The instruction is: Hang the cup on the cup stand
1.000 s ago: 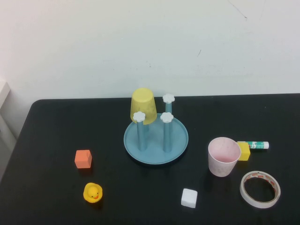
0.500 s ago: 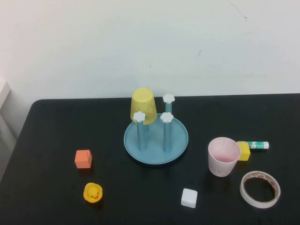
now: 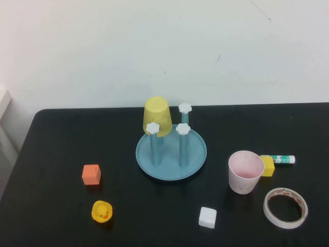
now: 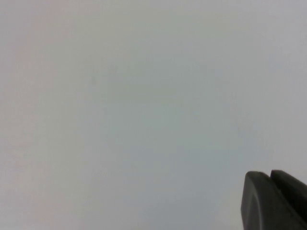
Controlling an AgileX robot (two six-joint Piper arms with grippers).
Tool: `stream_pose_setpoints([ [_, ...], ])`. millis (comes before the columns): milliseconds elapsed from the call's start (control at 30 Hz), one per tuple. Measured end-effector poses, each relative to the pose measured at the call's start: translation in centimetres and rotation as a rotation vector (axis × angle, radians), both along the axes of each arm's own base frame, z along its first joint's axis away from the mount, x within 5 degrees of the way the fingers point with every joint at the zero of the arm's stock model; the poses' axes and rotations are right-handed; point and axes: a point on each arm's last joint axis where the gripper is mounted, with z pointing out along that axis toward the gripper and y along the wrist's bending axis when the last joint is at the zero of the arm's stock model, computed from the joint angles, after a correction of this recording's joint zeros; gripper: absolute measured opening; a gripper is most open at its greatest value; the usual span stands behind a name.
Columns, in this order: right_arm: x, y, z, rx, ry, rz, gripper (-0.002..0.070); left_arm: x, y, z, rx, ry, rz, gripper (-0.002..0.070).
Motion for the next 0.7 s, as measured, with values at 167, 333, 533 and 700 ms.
stream_pose_setpoints([
  [167, -0.3, -0.3, 2.9, 0.031, 0.196, -0.033, -0.0001, -0.9, 0.1, 3.6, 0.024, 0.195, -0.011, -0.0001],
  [333, -0.9, -0.6, 6.3, 0.065, 0.464, -0.066, -0.0001, -1.5, 0.1, 6.8, 0.055, 0.372, -0.019, -0.0001],
  [533, 1.9, -0.1, 7.2, 0.037, 0.888, 0.007, -0.0001, -0.3, -0.4, 6.3, 0.034, 0.56, -0.058, -0.0001],
  [700, 6.5, 1.5, 6.0, -0.04, 1.16, 0.233, -0.0001, 0.5, -0.7, 5.0, 0.005, 0.635, -0.083, -0.0001],
])
